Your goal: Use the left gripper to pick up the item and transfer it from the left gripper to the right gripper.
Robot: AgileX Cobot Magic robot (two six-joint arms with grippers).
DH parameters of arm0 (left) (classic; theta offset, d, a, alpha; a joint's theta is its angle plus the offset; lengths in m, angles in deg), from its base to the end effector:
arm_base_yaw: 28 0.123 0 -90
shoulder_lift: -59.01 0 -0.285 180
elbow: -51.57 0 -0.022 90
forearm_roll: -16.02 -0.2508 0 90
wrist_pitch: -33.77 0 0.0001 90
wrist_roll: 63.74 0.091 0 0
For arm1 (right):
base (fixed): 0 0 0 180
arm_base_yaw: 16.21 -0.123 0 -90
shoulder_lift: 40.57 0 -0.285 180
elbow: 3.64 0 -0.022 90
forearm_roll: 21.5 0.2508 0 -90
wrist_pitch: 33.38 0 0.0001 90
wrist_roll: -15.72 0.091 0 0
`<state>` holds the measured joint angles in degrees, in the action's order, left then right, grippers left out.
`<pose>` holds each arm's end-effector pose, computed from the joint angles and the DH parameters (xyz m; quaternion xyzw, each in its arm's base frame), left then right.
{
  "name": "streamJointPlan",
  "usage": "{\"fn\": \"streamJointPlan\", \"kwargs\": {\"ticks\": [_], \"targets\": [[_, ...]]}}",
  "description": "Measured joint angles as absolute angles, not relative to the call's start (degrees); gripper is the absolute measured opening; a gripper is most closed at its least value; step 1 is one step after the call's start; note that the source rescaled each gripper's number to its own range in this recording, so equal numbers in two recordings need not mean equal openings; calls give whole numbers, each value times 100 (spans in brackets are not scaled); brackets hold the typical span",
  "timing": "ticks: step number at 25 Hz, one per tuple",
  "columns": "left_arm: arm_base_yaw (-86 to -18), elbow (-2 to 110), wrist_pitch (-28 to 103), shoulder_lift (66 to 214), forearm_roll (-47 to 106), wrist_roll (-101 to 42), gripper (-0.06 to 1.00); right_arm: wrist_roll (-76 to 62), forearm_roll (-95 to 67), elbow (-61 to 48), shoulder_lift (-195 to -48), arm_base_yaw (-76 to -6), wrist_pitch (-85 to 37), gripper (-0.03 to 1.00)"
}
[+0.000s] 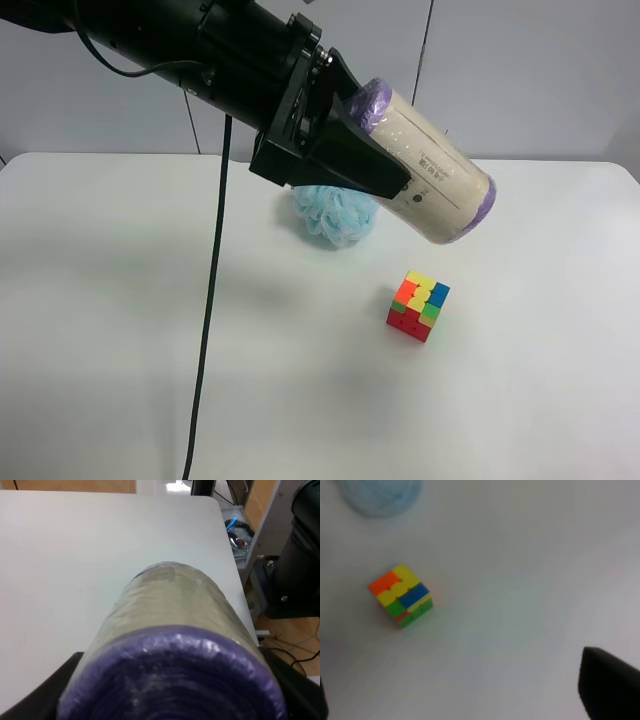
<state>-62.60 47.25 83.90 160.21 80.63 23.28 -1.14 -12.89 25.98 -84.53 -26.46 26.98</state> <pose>0.2531 -0.2513 0.3122 0.6001 0.6198 -0.3458 0.3689 0.0908 0.0285 0.3505 -0.2067 0.8942 0.0520 0.3938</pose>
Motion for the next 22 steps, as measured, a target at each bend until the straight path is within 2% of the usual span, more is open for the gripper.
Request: {"fn": "streamJointPlan", "kwargs": {"ticks": [7, 11, 22], "targets": [[-6260, 4725, 8390, 16021, 8063, 2328, 0, -547, -1289, 2303, -9859, -4294, 2456, 100], [-6260, 4725, 8390, 16021, 8063, 2328, 0, -757, -1289, 1999, -10419, -4861, 2276, 100], [-6260, 4725, 8390, 16021, 8063, 2334, 0, -1623, -733, 1368, -11540, -5076, 2256, 100]]}}
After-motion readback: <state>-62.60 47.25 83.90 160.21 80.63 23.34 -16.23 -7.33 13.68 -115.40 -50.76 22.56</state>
